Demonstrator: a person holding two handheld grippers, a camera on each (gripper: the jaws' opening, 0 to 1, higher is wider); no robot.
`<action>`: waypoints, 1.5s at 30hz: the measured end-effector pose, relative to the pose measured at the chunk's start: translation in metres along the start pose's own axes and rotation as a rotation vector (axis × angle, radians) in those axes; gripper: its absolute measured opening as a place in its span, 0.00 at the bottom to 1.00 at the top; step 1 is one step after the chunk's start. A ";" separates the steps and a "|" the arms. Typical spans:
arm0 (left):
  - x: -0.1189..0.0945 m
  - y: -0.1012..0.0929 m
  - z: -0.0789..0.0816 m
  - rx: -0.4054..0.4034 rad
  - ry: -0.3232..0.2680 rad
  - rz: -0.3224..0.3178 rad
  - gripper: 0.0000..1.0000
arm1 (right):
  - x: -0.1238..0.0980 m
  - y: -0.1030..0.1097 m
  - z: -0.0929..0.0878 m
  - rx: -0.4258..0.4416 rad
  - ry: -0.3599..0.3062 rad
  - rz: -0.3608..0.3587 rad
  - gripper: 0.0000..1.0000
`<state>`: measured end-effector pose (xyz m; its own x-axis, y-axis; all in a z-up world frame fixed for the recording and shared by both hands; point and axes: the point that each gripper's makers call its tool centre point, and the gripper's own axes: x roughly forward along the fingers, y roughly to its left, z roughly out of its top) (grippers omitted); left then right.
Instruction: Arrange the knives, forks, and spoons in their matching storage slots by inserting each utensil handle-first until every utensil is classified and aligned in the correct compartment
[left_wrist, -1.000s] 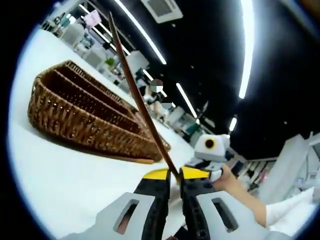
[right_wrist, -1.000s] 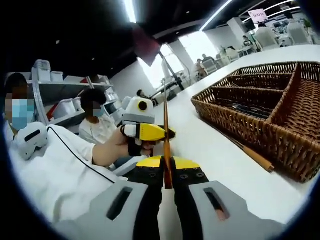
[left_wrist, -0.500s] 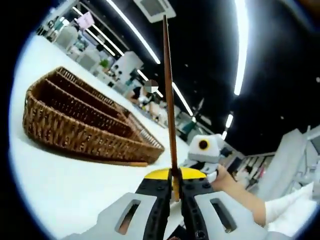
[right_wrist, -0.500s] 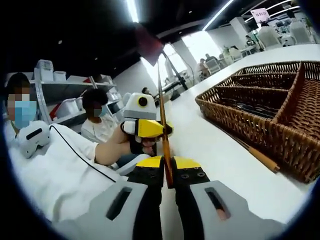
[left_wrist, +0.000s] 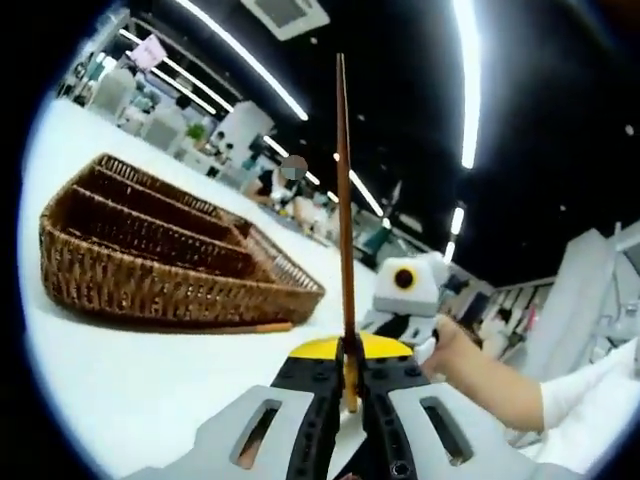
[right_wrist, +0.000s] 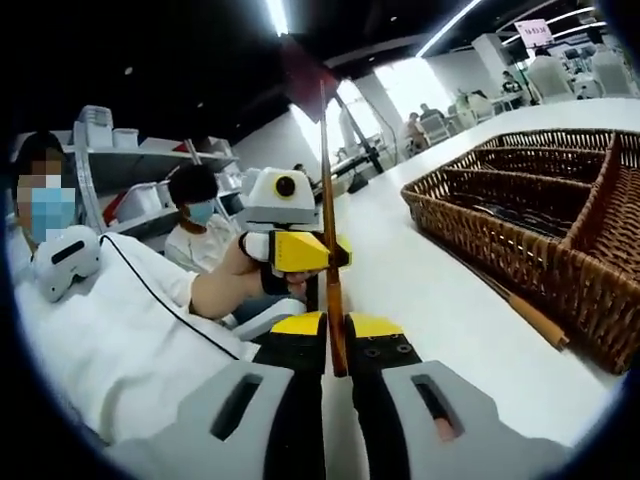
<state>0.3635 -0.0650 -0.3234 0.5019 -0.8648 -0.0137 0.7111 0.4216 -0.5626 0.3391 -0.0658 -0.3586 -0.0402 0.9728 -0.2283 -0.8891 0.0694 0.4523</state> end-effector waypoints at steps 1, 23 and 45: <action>0.000 0.000 0.000 0.000 0.002 -0.002 0.03 | 0.001 0.001 -0.001 0.000 0.002 0.004 0.07; 0.005 -0.005 -0.006 0.055 0.039 -0.007 0.03 | 0.006 0.002 -0.010 0.001 0.050 0.011 0.07; 0.006 0.001 -0.010 0.082 0.037 0.000 0.05 | 0.008 0.003 -0.015 0.077 0.067 -0.001 0.06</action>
<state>0.3622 -0.0727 -0.3319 0.4840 -0.8739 -0.0452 0.7499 0.4408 -0.4933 0.3295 -0.0612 -0.3722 -0.0723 0.9559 -0.2847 -0.8518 0.0893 0.5162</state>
